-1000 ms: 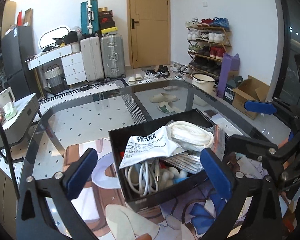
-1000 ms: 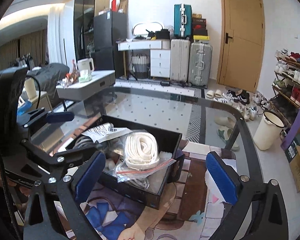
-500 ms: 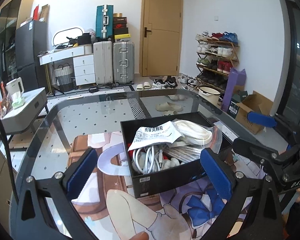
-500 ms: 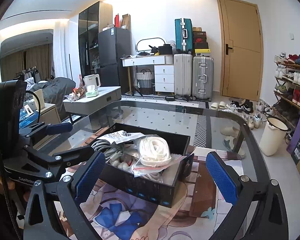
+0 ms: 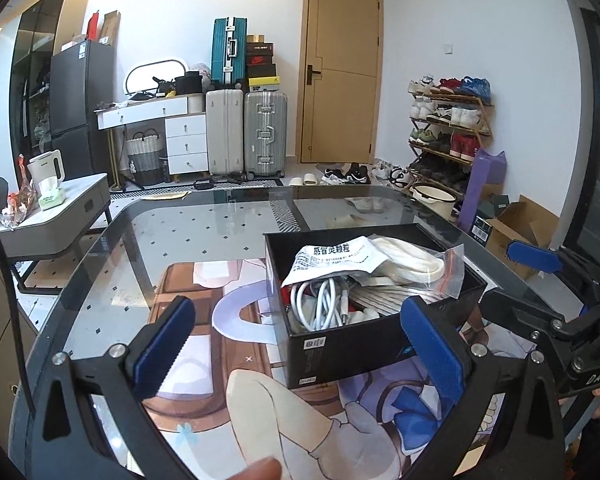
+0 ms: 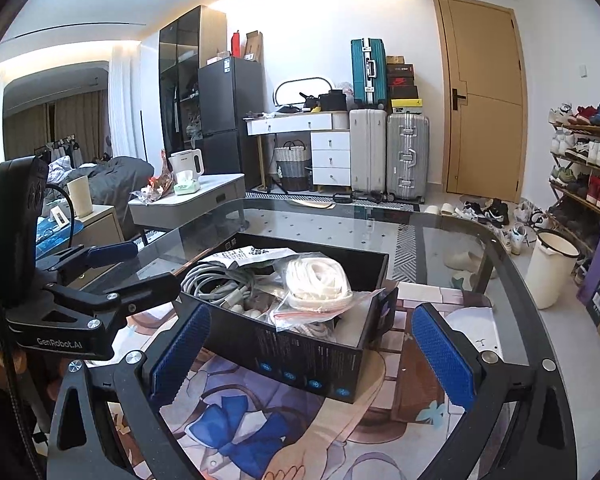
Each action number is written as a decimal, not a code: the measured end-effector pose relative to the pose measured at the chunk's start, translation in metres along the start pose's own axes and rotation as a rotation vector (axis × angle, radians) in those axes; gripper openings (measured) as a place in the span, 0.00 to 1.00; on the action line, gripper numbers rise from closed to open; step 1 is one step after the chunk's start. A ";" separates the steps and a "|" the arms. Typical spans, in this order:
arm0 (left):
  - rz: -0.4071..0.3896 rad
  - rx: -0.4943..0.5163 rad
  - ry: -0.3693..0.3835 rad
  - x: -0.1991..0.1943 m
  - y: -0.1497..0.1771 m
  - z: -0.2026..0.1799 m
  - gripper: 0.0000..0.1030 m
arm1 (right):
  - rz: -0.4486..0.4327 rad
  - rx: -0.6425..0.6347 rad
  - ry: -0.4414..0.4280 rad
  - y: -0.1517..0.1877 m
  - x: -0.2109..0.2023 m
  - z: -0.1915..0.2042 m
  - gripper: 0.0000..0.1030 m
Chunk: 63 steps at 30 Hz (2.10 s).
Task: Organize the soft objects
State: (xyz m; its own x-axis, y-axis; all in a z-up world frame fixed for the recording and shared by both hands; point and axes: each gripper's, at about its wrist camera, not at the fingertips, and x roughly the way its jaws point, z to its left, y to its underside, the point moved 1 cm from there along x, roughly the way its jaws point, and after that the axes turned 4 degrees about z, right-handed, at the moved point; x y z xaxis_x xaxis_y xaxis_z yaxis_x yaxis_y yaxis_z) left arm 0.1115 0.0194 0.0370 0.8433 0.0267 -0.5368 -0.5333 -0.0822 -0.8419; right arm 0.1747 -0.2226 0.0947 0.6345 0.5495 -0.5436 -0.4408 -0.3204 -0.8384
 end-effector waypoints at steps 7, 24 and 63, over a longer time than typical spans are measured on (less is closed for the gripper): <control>0.002 0.023 -0.002 0.007 0.004 -0.003 1.00 | -0.031 -0.005 0.013 0.005 -0.003 -0.001 0.99; -0.004 0.008 -0.008 0.004 0.010 -0.002 1.00 | -0.039 0.012 0.039 0.011 0.000 -0.007 0.99; -0.016 0.005 -0.011 0.002 0.012 -0.001 1.00 | -0.045 -0.031 0.053 0.012 0.002 0.002 0.99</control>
State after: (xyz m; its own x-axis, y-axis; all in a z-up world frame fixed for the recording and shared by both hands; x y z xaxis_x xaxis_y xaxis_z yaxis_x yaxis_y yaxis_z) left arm 0.1068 0.0173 0.0262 0.8509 0.0389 -0.5239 -0.5202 -0.0763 -0.8506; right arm 0.1698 -0.2241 0.0836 0.6861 0.5230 -0.5057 -0.3914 -0.3206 -0.8626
